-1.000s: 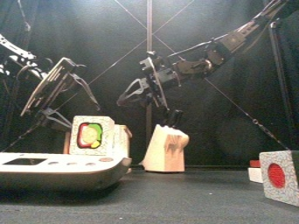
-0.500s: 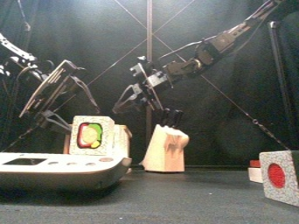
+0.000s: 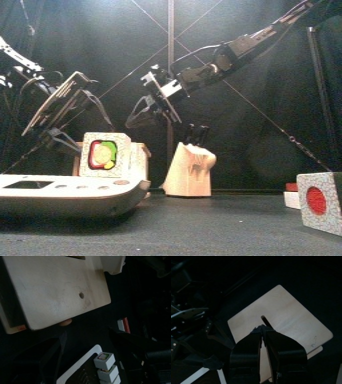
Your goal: Grab drawer handl
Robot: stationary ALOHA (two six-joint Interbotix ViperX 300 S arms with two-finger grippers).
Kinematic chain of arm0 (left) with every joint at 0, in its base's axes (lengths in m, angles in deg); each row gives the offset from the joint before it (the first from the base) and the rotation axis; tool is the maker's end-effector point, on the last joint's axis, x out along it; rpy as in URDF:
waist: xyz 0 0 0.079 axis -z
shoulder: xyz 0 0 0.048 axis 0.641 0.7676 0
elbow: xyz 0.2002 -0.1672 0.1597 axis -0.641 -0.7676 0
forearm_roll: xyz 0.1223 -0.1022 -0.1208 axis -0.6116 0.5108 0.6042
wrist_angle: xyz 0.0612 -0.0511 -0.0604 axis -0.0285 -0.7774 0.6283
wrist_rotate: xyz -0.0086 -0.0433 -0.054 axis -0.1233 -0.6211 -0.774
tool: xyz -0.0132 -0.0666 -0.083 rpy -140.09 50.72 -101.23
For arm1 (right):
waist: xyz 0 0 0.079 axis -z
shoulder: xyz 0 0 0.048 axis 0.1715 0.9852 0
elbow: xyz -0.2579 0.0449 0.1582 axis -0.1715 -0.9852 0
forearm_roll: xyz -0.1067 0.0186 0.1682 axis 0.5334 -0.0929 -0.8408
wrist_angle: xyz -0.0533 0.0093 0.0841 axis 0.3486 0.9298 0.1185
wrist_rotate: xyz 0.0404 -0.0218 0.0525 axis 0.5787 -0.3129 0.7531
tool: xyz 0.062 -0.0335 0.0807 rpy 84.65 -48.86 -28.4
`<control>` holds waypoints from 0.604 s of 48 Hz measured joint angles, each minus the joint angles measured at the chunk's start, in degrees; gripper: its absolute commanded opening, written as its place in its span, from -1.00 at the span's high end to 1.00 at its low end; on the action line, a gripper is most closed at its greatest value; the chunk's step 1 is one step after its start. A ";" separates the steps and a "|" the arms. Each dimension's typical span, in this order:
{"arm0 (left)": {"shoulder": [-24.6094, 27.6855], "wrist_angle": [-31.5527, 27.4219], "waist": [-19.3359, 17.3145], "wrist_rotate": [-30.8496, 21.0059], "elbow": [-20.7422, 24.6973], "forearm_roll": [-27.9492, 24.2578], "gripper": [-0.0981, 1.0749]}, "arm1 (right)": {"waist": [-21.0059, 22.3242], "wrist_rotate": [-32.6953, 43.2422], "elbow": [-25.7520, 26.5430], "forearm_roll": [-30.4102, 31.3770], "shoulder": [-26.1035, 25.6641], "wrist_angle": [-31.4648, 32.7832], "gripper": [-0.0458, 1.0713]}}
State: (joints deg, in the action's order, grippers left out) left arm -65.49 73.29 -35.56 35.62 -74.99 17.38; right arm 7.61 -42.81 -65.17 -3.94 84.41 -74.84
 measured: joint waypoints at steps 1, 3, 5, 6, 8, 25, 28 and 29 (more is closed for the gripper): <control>0.00 -0.09 0.00 0.09 0.00 0.26 -0.85 | 0.00 0.00 0.35 0.00 0.18 0.70 0.04; 0.09 -0.09 -0.18 0.00 0.00 0.70 -0.85 | -0.09 -0.09 1.41 0.09 0.70 2.37 0.04; 0.09 0.00 -0.26 0.09 0.00 1.05 -0.85 | 0.00 -0.18 2.72 0.26 1.41 4.39 0.04; 0.18 -0.09 -0.26 0.09 0.00 1.23 -0.85 | 0.00 -0.18 3.34 0.35 1.76 5.36 0.04; 0.26 -0.09 -0.26 0.09 0.00 1.49 -0.85 | 0.00 -0.26 4.31 0.44 2.55 6.94 0.04; 2.46 0.00 -1.85 0.09 1.58 3.60 -0.85 | 0.70 -0.35 8.96 2.02 6.68 14.68 0.04; 2.99 0.00 -2.37 0.09 2.11 4.04 -0.85 | 0.70 -0.35 9.67 2.46 6.94 15.82 0.04; 3.16 -0.09 -2.64 0.09 2.20 4.13 -0.85 | 0.70 -0.35 9.84 2.64 7.03 16.08 0.04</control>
State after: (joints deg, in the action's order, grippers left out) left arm -62.33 73.20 -38.20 35.71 -72.79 21.52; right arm 8.32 -43.16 -55.33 -1.30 91.44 -58.75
